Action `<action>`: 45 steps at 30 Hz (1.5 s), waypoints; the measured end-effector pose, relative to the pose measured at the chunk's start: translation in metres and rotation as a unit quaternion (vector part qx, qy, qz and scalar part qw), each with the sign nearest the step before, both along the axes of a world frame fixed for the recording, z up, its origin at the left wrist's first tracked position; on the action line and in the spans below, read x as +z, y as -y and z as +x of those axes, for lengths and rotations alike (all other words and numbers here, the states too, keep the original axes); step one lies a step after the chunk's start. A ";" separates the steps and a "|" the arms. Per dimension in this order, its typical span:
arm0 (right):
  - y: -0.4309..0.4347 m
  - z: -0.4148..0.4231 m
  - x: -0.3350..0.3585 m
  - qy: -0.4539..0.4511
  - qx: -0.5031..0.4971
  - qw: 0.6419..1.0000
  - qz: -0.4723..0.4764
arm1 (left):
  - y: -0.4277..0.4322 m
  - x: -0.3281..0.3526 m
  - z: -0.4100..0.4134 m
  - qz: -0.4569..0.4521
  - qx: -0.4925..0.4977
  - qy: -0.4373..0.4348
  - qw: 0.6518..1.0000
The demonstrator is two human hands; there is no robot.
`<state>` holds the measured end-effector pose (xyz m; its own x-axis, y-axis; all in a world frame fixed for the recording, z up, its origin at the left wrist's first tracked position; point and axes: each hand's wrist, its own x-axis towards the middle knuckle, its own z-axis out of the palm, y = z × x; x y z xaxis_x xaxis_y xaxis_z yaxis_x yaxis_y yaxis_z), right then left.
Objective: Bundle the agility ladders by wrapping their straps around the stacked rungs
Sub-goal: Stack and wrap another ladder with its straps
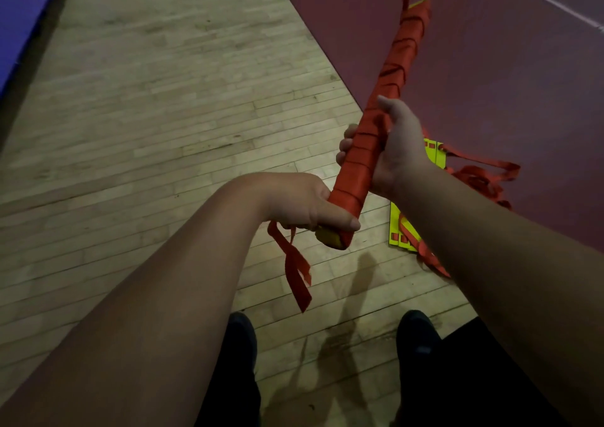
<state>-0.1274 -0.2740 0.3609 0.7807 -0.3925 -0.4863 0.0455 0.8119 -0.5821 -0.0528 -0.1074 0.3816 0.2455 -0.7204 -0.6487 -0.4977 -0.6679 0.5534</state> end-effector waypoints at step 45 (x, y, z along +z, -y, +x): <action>-0.003 0.007 -0.028 -0.281 -0.085 0.913 -0.283 | 0.014 -0.006 -0.030 -0.022 -0.080 0.143 0.986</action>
<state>-0.1203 -0.2711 0.3331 0.3754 -0.7973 -0.4727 -0.2928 0.3818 -0.8766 -0.0829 -0.1212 0.3755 0.2943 -0.7913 -0.5359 -0.7351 -0.5458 0.4022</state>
